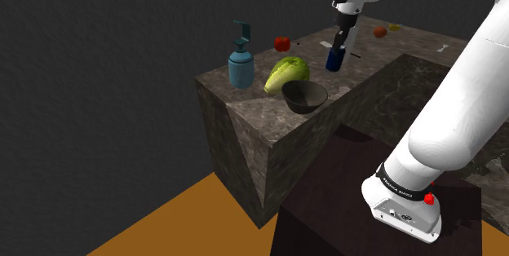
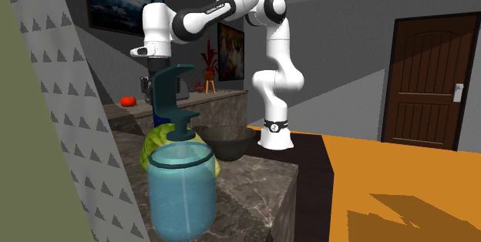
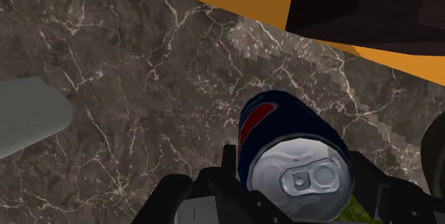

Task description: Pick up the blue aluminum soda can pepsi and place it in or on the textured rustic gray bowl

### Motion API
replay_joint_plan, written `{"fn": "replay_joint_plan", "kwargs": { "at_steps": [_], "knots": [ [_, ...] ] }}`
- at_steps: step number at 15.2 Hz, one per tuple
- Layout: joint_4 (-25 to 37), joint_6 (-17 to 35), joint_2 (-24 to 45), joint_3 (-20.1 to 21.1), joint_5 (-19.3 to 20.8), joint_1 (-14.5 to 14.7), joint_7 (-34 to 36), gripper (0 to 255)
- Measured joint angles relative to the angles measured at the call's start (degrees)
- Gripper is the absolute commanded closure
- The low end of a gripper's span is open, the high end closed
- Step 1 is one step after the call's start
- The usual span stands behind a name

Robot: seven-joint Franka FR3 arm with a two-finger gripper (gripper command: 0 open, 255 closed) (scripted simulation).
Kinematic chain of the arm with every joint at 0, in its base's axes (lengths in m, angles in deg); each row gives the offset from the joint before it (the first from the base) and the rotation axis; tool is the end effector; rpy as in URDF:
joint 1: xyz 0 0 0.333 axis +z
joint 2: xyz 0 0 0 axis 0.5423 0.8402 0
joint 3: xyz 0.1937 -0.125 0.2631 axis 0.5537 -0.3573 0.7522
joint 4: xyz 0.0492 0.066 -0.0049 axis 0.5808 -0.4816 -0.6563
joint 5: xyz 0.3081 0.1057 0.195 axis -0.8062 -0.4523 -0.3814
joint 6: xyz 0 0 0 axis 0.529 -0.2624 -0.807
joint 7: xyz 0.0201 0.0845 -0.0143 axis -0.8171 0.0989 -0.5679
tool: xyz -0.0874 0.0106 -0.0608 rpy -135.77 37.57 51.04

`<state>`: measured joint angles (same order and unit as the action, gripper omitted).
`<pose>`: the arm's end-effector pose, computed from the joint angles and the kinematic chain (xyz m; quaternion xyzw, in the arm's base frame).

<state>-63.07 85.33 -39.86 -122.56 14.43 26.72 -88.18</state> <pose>0.3920 -0.3721 0.4646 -0.9979 -0.0642 -0.0004 0.0016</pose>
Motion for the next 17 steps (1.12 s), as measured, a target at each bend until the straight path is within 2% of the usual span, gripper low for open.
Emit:
{"fn": "replay_joint_plan", "kwargs": {
  "at_steps": [14, 17],
  "knots": [
    [8.0, -10.6, -3.2, 0.4, 2.2, 0.3, 1.6, 255],
    [6.8, -11.5, -5.7, 1.4, 3.7, 1.1, 3.9, 255]
  ]
}}
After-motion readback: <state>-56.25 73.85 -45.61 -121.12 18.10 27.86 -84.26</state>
